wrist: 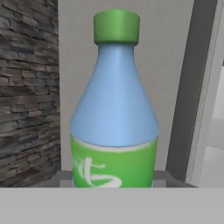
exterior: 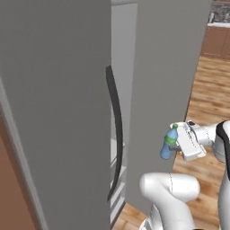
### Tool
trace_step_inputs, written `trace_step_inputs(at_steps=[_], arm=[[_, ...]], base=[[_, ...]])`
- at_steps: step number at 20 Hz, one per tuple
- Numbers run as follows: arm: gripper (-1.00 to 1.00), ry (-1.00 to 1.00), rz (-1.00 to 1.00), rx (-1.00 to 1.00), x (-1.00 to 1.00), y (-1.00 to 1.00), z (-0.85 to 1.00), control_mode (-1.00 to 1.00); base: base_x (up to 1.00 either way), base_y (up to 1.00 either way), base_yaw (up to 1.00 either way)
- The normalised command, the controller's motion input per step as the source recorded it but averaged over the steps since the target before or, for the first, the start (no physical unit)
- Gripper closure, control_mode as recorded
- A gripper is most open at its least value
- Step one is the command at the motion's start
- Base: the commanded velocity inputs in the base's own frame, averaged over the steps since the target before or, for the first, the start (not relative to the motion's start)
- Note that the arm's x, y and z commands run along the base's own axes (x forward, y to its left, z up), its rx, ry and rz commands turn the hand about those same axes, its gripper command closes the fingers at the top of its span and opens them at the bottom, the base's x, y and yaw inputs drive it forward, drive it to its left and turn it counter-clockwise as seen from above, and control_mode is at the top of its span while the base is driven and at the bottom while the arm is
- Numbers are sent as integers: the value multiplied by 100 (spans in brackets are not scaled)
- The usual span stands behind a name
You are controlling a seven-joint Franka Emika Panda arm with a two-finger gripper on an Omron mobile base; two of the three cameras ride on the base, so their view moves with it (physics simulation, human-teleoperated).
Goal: Take the bottled waters from the counter and place them in the freezer to freeze. Close the freezer door after placing the bottles.
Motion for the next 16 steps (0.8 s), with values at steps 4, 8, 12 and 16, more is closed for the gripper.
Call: trace_step_inputs(at_steps=[4, 8, 12, 16], arm=[[100, 0, 0, 0, 0, 0, 0, 100], [100, 0, 0, 0, 0, 0, 0, 100], [100, 0, 0, 0, 0, 0, 0, 100], [100, 0, 0, 0, 0, 0, 0, 100]], base=[[41, 20, -7], [31, 1, -2], [30, -1, 0], [45, 0, 0]])
